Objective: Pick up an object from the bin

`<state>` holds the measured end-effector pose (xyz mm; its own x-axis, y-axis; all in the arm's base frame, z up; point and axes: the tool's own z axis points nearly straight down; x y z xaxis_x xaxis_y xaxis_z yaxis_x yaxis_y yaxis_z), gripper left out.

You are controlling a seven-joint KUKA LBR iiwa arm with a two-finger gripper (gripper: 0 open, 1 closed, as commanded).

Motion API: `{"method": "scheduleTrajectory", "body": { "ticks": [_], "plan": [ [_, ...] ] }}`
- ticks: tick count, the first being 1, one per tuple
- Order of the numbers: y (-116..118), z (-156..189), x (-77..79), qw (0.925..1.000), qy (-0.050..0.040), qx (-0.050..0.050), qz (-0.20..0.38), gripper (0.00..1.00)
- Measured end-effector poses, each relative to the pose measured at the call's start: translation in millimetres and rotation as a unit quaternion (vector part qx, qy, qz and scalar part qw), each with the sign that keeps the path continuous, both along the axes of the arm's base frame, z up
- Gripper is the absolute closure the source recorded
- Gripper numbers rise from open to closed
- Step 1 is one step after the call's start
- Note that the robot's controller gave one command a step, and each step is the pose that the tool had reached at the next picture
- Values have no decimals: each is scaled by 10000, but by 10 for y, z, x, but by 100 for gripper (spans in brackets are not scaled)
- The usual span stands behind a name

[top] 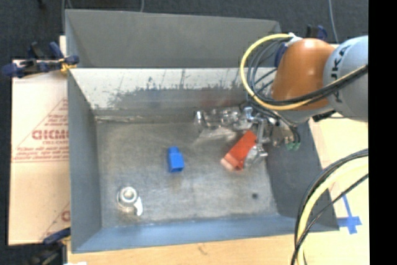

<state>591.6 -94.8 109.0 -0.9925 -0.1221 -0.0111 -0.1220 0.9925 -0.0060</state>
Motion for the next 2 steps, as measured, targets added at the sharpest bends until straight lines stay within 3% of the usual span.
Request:
{"method": "scheduleTrajectory", "body": {
  "ticks": [1, 2],
  "plan": [
    [7, -6, -8, 10000, 31, 4, 8, 100],
    [0, 1160, 181, 10000, -11, 5, -8, 100]
  ]
}}
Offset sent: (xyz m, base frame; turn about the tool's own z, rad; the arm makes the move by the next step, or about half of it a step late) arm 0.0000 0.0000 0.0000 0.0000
